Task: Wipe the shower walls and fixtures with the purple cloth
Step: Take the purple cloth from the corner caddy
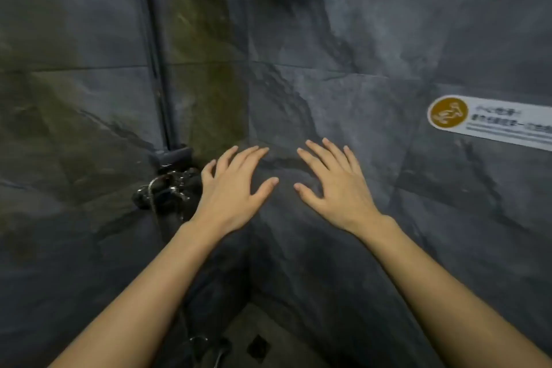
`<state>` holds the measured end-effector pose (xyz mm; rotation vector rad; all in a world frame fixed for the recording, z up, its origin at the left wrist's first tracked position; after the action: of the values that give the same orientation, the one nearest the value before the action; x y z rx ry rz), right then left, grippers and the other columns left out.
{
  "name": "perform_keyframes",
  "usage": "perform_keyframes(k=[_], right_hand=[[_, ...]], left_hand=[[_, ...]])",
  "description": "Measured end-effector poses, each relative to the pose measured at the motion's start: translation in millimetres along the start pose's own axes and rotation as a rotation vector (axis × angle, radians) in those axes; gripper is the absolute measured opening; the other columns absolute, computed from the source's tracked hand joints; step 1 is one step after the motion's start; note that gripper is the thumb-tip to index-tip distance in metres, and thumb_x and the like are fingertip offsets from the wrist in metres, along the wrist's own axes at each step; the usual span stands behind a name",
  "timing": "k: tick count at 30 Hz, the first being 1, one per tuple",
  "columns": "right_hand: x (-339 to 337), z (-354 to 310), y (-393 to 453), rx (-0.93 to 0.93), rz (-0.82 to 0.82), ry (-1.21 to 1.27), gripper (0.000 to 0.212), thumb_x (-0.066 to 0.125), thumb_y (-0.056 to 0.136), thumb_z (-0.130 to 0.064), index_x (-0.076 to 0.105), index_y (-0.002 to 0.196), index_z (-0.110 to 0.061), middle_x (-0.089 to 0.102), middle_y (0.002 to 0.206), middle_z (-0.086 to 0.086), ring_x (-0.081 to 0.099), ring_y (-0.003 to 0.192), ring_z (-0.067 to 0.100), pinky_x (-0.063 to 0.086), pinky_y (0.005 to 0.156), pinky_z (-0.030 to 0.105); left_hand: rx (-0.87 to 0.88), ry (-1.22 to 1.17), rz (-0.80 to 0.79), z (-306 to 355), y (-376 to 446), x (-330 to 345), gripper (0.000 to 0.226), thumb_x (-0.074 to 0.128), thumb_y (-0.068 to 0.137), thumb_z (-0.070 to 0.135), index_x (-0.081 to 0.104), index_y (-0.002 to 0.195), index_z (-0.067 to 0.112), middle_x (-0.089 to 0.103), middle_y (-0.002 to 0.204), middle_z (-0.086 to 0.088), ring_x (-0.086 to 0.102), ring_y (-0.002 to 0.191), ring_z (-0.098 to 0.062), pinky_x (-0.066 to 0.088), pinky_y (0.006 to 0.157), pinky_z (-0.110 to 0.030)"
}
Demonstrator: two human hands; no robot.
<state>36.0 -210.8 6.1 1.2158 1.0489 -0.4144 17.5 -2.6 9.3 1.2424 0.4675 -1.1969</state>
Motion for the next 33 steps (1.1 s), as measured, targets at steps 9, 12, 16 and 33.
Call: perform_keyframes(k=[9,12,16,33], right_hand=[[-28.5,38.9,-76.6,0.139,0.078,-0.033,0.067,0.037,0.090,-0.062,0.042,0.146,-0.026,0.036,0.155,-0.003,0.021,0.148,0.021,0.014,0.120,0.049],[-40.8,47.6,-98.7,0.172,0.112,-0.016,0.067,0.037,0.090,-0.061,0.040,0.148,-0.026,0.035,0.156,-0.003,0.022,0.147,0.022,0.013,0.121,0.049],[-56.6,59.2,-123.2,0.234,0.165,0.025,0.068,0.037,0.090,-0.061,0.039,0.148,-0.026,0.035,0.156,-0.003,0.022,0.148,0.021,0.011,0.121,0.047],[-84.4,116.2,-273.4,0.584,0.159,-0.002,0.068,0.035,0.089,-0.063,0.040,0.147,-0.028,0.036,0.155,-0.005,0.021,0.148,0.019,0.012,0.121,0.047]], left_hand=[[0.173,0.082,-0.017,61.0,-15.4,39.9,0.066,0.027,0.089,0.068,0.027,0.149,0.040,0.029,0.157,0.016,0.018,0.145,-0.019,0.020,0.111,-0.046],[0.210,0.087,0.004,83.1,-22.4,49.9,0.065,0.029,0.089,0.067,0.028,0.149,0.041,0.030,0.156,0.016,0.019,0.145,-0.020,0.021,0.109,-0.045],[0.215,0.068,-0.013,113.4,-34.4,60.4,0.065,0.029,0.090,0.067,0.025,0.150,0.041,0.026,0.159,0.015,0.016,0.146,-0.022,0.020,0.110,-0.044],[0.497,-0.018,-0.127,227.9,-70.0,112.9,0.066,0.028,0.090,0.065,0.032,0.148,0.035,0.032,0.157,0.012,0.028,0.143,-0.019,0.027,0.108,-0.044]])
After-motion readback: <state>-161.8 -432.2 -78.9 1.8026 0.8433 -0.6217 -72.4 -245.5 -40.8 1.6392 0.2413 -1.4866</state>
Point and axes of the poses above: each hand's wrist, its own y-axis towards the middle knuckle, its own x-axis out of the palm, z = x × y, the point moved 2 cm from there along y, towards the middle knuckle
